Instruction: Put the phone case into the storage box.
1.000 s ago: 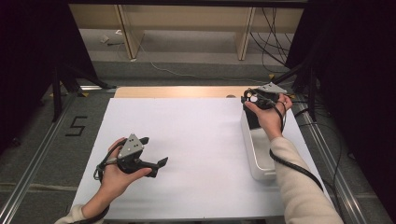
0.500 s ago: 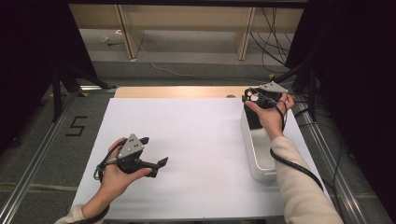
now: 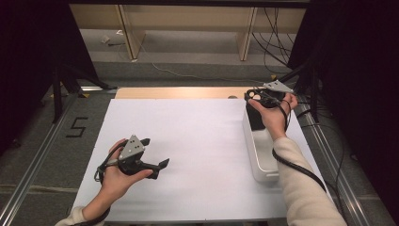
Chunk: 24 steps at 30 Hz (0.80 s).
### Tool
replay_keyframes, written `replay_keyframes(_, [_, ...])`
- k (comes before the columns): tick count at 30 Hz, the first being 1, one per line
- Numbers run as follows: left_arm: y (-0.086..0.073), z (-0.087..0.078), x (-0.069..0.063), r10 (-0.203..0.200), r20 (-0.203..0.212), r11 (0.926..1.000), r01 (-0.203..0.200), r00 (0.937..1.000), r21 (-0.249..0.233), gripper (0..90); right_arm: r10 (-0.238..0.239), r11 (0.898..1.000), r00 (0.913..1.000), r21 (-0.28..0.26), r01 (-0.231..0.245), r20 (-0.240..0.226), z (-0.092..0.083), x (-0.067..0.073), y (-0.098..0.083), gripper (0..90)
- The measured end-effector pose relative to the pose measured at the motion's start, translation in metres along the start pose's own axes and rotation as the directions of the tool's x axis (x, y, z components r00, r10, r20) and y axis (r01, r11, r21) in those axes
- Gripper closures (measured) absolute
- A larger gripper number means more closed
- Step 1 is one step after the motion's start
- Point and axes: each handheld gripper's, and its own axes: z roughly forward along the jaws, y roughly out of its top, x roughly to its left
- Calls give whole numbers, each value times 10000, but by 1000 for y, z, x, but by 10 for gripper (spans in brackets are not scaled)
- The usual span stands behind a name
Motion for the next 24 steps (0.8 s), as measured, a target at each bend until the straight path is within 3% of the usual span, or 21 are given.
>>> replay_keyframes(14, [0,0,0,-8,-9,10000,8,10000,16,7,440,9984,9987,-351,-448,-253,-23,10,8,74])
replay_keyframes(24, [0,0,0,-31,-30,10000,31,10000,21,7,306,9987,9988,-394,-321,-393,-28,20,8,155])
